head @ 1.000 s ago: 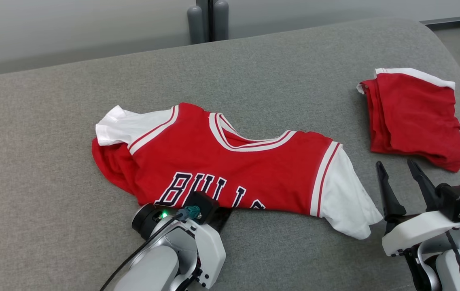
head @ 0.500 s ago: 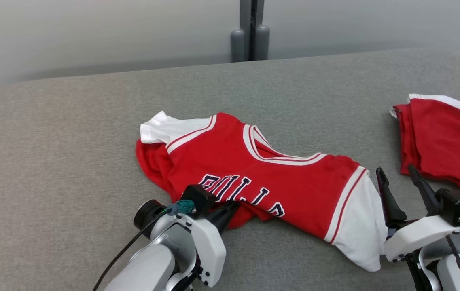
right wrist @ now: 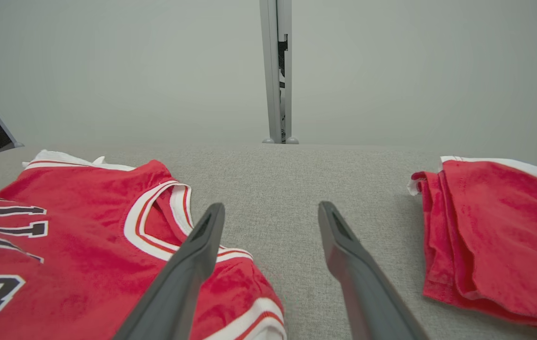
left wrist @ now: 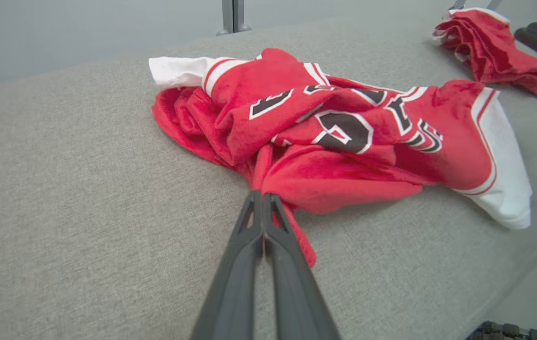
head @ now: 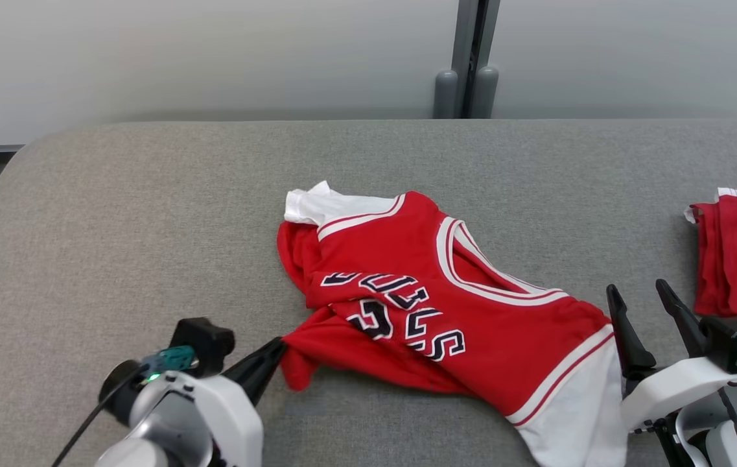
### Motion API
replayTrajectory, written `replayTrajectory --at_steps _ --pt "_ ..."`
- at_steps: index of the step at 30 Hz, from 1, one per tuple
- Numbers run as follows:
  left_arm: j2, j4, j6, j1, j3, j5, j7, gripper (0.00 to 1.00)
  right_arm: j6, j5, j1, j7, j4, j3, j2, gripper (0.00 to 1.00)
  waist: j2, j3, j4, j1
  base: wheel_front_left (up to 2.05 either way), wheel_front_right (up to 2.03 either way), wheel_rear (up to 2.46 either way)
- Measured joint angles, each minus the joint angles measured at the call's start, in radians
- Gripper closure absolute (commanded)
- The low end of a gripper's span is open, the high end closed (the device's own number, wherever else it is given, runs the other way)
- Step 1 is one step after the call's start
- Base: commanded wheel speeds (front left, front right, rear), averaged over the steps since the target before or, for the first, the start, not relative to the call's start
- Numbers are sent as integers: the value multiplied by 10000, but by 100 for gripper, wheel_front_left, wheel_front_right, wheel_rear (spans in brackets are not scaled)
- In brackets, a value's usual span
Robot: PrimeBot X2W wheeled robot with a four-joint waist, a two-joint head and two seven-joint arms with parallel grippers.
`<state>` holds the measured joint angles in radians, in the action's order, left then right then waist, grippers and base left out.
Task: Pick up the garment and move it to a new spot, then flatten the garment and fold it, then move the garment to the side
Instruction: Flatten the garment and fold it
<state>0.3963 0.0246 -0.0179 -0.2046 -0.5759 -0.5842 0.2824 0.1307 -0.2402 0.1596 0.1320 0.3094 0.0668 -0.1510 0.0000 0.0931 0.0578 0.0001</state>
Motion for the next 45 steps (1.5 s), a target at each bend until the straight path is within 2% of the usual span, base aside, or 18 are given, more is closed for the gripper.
replayTrajectory --at_steps 6,10,13,17,19,24,27,32,36,41,45 --pt "899 -660 -755 846 750 -167 222 100 0 -19 -51 -100 -19 -52 -86 0 0 25 108 -1 0 0 0" --pt "1283 -957 -1350 1345 1475 -303 -13 100 2 -19 -59 -224 -2 -111 -121 0 0 9 89 -1 0 0 0" --pt "1417 -1018 -1609 1512 1887 -345 -311 100 0 -21 -91 -307 44 -119 -151 0 0 -9 82 0 0 0 0" --pt "1413 -612 -1651 1602 2025 -405 -629 100 0 -65 -110 -364 111 -10 -155 0 0 -52 31 -1 0 0 0" --pt "1267 -253 -1632 1602 1962 -414 -746 0 0 -69 -109 -393 130 40 -157 0 1 -71 -14 0 0 0 0" --pt "1055 268 -1595 1600 1921 -399 -1193 0 0 -107 -108 -393 159 107 -167 0 0 -107 -101 0 0 0 0" --pt "1014 186 -1852 1561 2217 -201 -1904 0 0 -107 -110 -355 163 105 -184 0 0 -148 -108 0 0 0 0" --pt "548 -337 -2295 1625 2499 -67 -3009 0 0 -119 -170 -301 163 136 -150 0 0 -270 -61 0 0 0 0" --pt "282 -508 -2474 1846 2592 36 -3728 0 0 -123 -180 -259 136 155 -150 0 0 -334 28 0 0 0 0" --pt "75 -428 -2485 1941 2564 86 -4159 0 0 -182 -178 -146 -21 309 -201 0 0 -379 149 0 0 0 0" --pt "-29 -253 -2370 1930 2495 65 -4288 0 0 -468 163 -192 -12 840 -247 0 0 -362 320 0 0 0 0"
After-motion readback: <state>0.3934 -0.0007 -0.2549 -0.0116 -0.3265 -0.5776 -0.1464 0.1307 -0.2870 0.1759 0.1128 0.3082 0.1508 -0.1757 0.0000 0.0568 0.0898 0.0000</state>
